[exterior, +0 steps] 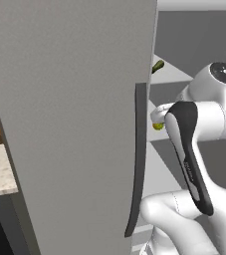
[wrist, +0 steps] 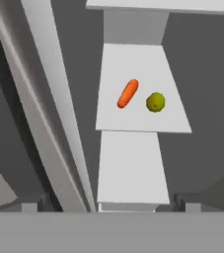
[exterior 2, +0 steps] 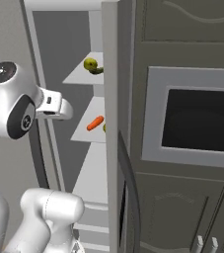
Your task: Take the carrot and pear from the second highest rack and move them to the highest rack where the squash and pear are located, to maximize freezer space. Close the freezer door after rearranging.
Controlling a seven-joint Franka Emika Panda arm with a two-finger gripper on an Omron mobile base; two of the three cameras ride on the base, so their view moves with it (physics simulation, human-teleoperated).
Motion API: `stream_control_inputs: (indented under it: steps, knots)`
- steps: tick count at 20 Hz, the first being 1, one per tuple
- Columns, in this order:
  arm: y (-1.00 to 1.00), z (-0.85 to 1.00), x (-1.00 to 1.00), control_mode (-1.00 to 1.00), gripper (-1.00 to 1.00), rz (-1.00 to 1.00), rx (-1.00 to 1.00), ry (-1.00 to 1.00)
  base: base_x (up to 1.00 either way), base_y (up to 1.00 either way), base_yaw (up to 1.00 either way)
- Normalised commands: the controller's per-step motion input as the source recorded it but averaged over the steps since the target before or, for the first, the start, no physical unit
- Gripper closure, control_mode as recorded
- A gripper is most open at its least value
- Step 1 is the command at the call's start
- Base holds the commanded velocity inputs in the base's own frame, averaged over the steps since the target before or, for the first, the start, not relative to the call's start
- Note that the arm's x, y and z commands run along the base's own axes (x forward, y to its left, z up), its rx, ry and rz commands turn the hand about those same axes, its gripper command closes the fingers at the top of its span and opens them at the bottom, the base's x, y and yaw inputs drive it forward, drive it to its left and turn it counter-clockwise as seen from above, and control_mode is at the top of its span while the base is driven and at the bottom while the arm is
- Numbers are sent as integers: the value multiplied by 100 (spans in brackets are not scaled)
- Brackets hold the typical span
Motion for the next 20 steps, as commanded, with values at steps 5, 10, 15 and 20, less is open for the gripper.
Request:
stream_control_inputs:
  steps: [5, 10, 15, 20]
  knots:
    - [-33, -37, 45, -100, -100, -15, 1, 1, 0, 0, 0]
    - [-56, -24, 59, -100, -100, -1, 4, 0, 0, 0, 0]
    - [-26, -38, 66, -100, -100, 0, 2, 2, 0, 0, 0]
    - [-6, -47, 62, -100, -100, 0, 0, 1, 0, 0, 0]
